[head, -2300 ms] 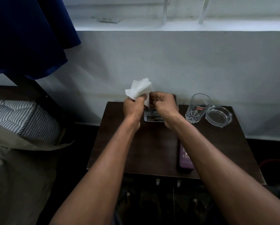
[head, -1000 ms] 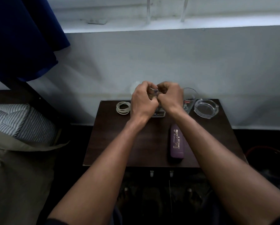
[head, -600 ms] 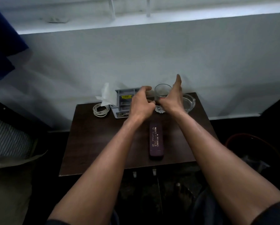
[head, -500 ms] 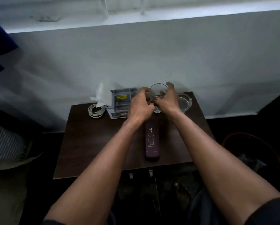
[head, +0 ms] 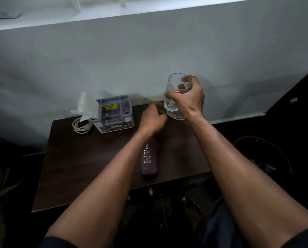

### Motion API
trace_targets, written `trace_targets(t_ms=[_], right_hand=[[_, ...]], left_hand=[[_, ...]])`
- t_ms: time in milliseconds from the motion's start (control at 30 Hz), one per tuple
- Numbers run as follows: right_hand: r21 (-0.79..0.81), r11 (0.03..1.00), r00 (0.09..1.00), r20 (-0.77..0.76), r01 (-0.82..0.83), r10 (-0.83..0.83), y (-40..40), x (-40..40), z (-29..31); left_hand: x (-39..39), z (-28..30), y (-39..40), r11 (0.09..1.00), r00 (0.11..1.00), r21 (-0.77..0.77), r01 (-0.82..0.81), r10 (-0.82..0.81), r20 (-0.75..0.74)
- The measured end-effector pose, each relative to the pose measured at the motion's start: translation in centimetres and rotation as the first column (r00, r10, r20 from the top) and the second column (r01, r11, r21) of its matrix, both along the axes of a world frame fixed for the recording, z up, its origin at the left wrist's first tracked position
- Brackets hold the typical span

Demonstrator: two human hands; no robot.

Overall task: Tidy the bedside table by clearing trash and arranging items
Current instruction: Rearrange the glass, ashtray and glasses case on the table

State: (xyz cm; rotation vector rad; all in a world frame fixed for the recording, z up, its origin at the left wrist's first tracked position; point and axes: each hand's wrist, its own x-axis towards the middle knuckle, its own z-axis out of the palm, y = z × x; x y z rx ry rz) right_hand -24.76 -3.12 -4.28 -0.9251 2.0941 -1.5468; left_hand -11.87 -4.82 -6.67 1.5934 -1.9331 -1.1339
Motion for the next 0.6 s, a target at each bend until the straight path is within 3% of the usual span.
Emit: trace_targets(t_ms=[133,267,467,600], right_hand=[[0.004,0.999,0.998,-0.043,0.046,-0.046,0.9,-1.7,-0.1],[0.033,0.999,0.999,-0.026,0.026,-0.025,1.2,-2.5,-0.5],[0.086,0.995,0.999,-0.012,-0.041,0.042,1.0,-2.1,-1.7],[0.107,0.993,0.998,-0.004,-0.059,0.06,0.6,-1.5,-2.1]], left_hand=[[-2.1,-0.8,1.2,0.966,0.952,-0.08,0.245,-0.224,0.209],[-2.7,-1.3,1.5,0.935,0.861,-0.109,0.337,-0.259,0.438],[-2.3,-0.8,0.9,0.959,0.894,-0.214,0.189,-0.077,0.442],[-1.8,-0.5,0.9,0.966,0.901,-0.192,0.174,-0.077,0.427]])
